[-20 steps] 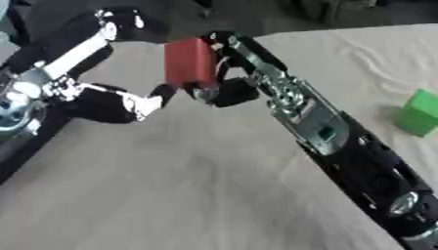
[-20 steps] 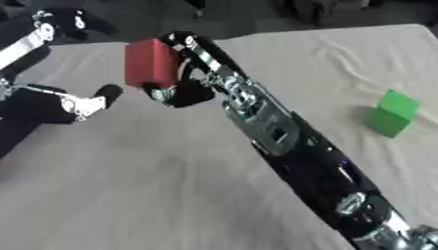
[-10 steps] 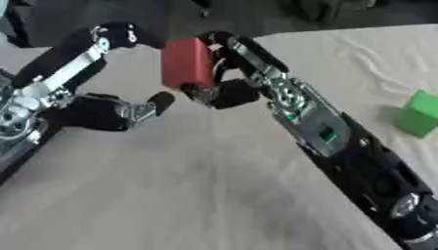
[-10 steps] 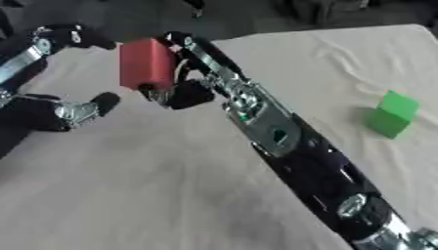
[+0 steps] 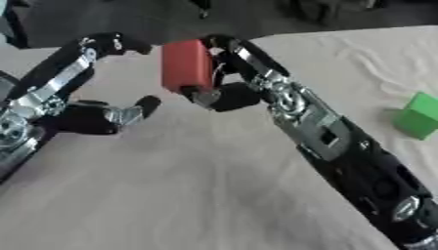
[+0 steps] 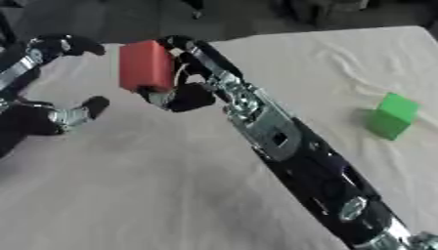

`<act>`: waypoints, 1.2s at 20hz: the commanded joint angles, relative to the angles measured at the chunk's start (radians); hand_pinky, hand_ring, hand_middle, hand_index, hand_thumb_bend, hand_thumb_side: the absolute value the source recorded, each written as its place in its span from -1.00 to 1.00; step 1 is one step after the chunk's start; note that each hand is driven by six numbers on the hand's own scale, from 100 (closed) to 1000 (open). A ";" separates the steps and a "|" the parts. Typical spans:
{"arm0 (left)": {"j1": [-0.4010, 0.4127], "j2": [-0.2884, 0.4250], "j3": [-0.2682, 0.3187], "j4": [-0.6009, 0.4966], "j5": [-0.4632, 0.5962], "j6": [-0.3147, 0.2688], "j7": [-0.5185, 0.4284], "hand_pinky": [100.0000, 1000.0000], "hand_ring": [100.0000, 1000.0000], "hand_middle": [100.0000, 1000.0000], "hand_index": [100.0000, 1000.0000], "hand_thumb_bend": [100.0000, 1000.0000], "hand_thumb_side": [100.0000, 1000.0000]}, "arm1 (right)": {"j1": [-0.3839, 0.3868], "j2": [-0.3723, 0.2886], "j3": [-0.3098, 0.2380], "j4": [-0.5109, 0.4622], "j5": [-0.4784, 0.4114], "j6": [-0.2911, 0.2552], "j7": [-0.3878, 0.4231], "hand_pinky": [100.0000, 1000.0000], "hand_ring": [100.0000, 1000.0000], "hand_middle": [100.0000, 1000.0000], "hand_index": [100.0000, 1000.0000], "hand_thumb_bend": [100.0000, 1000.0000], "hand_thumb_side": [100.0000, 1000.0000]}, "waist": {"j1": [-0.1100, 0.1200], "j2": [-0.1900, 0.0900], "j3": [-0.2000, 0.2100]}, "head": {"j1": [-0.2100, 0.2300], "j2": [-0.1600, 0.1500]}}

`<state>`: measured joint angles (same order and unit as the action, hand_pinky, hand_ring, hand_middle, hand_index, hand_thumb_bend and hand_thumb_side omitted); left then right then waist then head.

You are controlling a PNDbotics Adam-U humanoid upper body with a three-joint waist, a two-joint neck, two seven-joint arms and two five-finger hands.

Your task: Pick up the objects with one hand, pass them to the other hand, and then place them into the box on the other side of the table.

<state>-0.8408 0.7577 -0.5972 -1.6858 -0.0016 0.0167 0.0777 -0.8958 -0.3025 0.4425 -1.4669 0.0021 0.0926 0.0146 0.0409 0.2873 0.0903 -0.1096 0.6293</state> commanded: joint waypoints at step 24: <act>-0.037 -0.080 0.035 0.205 0.109 -0.237 -0.196 0.92 1.00 0.54 0.59 -0.85 -0.33 | -0.040 0.033 0.011 -0.003 -0.069 -0.087 -0.050 -0.43 -0.23 -0.42 -0.36 -1.00 -1.00 | -0.003 -0.012 0.002 | -0.004 -0.008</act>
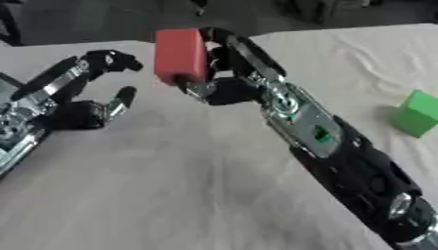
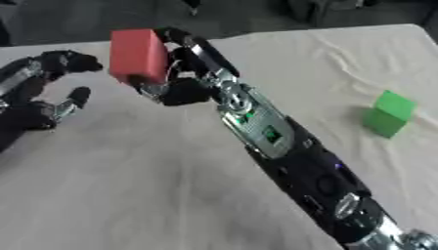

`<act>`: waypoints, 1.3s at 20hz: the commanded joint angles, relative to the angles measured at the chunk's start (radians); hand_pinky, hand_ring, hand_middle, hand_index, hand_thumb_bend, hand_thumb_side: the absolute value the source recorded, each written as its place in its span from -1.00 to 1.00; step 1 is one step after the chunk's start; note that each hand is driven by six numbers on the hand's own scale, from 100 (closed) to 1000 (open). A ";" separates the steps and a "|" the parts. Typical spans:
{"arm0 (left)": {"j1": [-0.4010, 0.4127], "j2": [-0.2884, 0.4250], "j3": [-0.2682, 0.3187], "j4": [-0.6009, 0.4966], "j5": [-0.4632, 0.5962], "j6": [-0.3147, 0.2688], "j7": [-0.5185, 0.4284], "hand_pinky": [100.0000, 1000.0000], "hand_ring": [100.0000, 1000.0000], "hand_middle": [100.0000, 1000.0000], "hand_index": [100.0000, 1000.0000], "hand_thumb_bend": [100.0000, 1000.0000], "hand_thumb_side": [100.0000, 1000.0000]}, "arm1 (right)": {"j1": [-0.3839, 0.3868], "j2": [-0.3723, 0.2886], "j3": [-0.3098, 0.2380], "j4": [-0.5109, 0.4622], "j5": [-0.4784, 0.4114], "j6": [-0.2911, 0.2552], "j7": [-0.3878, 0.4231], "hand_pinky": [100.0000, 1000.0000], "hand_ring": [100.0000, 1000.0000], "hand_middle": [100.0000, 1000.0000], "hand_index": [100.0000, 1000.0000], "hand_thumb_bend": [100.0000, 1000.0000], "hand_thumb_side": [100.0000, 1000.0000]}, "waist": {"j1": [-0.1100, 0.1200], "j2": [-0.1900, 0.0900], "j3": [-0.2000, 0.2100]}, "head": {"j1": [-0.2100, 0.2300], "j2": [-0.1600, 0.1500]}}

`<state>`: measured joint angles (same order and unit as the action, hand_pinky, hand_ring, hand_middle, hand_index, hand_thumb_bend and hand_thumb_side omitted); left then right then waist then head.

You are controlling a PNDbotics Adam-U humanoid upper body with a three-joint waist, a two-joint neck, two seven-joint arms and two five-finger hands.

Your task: Pick up the objects with one hand, pass them to the other hand, and then place them into the box on the other side of the table.

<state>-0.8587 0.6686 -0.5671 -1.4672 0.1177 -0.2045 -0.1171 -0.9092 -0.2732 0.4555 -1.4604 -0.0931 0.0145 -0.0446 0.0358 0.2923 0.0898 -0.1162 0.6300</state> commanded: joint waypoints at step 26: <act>-0.010 -0.007 0.024 0.000 -0.039 -0.020 0.126 0.90 1.00 0.57 0.78 -0.60 -0.48 | -0.024 -0.008 0.018 -0.046 0.071 -0.013 0.045 -0.46 -0.23 -0.43 -0.40 -1.00 -1.00 | 0.001 -0.012 -0.001 | -0.016 0.011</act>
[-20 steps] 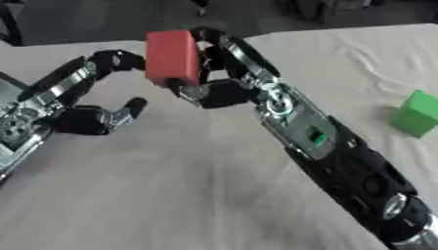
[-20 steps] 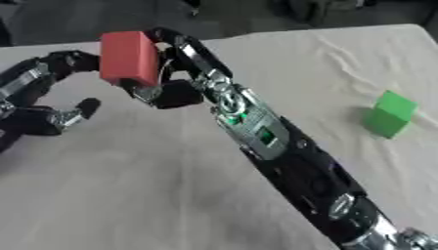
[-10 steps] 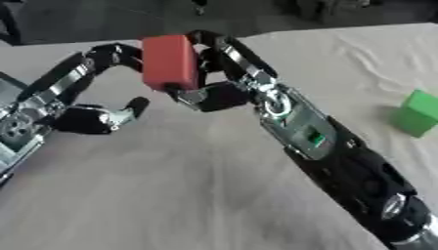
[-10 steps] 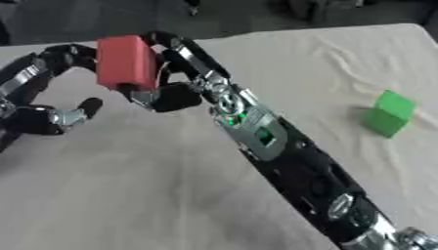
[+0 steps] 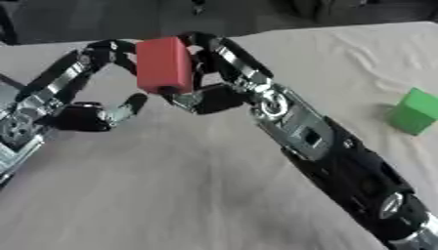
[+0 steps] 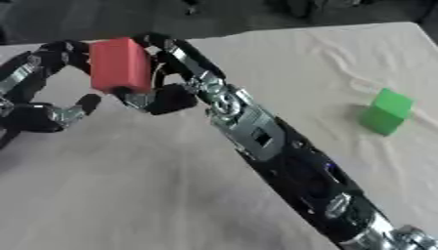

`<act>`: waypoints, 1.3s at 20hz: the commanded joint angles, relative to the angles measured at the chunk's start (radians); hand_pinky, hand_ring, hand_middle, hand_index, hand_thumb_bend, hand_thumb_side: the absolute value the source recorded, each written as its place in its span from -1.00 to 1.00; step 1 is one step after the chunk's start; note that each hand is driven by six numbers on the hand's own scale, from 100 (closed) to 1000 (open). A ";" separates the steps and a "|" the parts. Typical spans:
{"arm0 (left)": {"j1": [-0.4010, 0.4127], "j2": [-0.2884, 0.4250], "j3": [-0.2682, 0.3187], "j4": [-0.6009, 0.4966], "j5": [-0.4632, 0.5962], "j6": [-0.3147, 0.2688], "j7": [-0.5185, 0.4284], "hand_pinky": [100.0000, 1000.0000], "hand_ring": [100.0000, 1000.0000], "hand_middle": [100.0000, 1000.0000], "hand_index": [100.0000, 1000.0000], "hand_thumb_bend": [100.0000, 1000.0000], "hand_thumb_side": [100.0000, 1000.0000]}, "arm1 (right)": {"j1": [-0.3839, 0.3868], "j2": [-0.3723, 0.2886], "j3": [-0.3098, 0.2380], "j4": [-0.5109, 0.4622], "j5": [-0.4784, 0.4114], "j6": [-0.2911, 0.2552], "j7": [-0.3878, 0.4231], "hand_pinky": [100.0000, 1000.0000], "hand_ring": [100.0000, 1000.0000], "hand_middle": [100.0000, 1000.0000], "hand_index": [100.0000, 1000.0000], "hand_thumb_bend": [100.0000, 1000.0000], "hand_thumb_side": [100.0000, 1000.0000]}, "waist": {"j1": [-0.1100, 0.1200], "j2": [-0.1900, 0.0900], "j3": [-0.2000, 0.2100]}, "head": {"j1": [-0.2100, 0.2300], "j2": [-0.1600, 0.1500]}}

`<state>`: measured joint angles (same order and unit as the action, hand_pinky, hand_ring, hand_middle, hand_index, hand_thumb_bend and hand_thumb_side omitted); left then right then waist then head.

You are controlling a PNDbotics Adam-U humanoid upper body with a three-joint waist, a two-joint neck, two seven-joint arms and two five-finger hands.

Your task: Pick up the objects with one hand, pass them to the other hand, and then place them into the box on the other side of the table.

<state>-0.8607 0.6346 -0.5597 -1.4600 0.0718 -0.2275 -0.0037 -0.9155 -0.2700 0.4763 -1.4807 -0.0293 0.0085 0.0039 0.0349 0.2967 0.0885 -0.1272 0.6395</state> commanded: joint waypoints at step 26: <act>-0.005 0.031 0.026 -0.029 0.028 0.009 -0.036 0.98 1.00 0.62 0.88 -1.00 -1.00 | -0.009 -0.003 -0.002 -0.031 0.009 -0.016 -0.029 -0.48 -0.24 -0.44 -0.43 -1.00 -1.00 | 0.001 -0.011 0.004 | -0.009 -0.008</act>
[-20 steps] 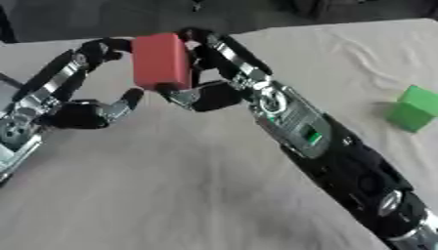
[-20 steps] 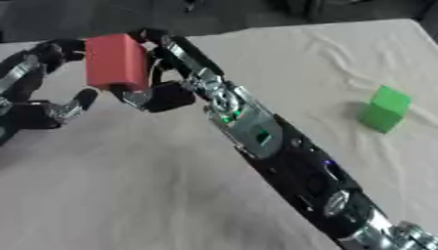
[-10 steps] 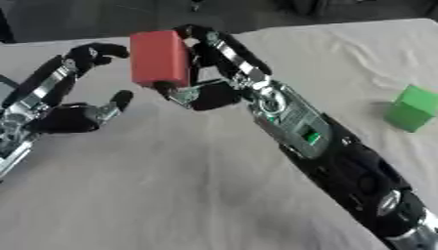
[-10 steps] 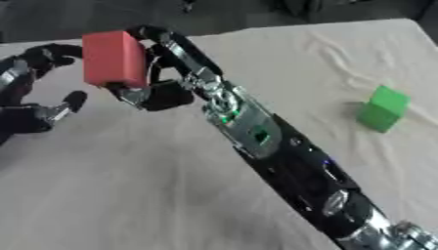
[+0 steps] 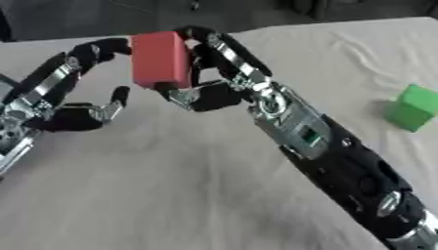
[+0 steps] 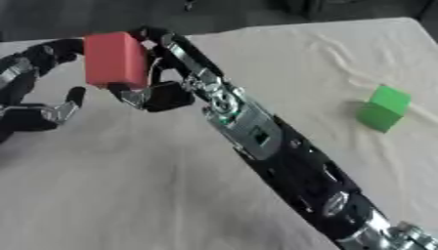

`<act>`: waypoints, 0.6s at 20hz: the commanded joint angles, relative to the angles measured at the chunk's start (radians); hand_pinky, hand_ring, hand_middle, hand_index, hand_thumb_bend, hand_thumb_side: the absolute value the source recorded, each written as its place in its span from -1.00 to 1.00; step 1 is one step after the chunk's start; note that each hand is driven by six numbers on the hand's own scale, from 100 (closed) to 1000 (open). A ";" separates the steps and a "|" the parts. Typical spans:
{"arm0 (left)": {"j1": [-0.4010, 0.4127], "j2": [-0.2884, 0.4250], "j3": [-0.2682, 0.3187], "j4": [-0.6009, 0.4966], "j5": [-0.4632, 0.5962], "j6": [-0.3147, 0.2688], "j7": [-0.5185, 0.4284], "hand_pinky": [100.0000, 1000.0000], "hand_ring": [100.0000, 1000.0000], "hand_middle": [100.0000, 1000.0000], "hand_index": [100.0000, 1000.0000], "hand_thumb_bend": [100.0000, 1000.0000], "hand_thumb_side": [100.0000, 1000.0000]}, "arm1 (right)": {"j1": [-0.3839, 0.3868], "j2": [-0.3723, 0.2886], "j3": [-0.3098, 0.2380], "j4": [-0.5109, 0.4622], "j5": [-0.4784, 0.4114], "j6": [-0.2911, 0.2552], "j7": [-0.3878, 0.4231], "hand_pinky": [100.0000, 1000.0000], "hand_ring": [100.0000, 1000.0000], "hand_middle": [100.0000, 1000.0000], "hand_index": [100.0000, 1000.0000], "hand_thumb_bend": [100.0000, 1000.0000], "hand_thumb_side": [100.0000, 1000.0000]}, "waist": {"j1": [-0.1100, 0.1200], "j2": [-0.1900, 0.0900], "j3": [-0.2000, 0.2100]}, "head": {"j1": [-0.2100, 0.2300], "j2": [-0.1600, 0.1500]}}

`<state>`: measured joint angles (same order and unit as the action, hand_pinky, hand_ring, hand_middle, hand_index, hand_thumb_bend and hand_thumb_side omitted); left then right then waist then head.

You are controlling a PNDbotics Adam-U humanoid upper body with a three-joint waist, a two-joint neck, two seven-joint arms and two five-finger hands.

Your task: Pick up the objects with one hand, pass them to the other hand, and then place them into the box on the other side of the table.

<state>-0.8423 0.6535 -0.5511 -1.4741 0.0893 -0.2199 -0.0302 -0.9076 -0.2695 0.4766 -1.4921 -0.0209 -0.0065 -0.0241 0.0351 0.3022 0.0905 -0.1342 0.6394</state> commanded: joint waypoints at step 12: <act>-0.034 0.005 0.014 -0.025 0.001 -0.007 -0.039 1.00 1.00 0.63 0.90 -0.65 -0.60 | -0.018 0.001 -0.001 -0.016 0.006 -0.002 -0.004 -0.49 -0.25 -0.45 -0.43 -1.00 -1.00 | 0.000 -0.016 0.004 | -0.007 -0.007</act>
<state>-0.8546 0.6439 -0.5509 -1.4830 0.0933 -0.2217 -0.0687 -0.9068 -0.2682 0.4810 -1.4921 -0.0207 -0.0072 -0.0248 0.0351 0.3027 0.0923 -0.1366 0.6393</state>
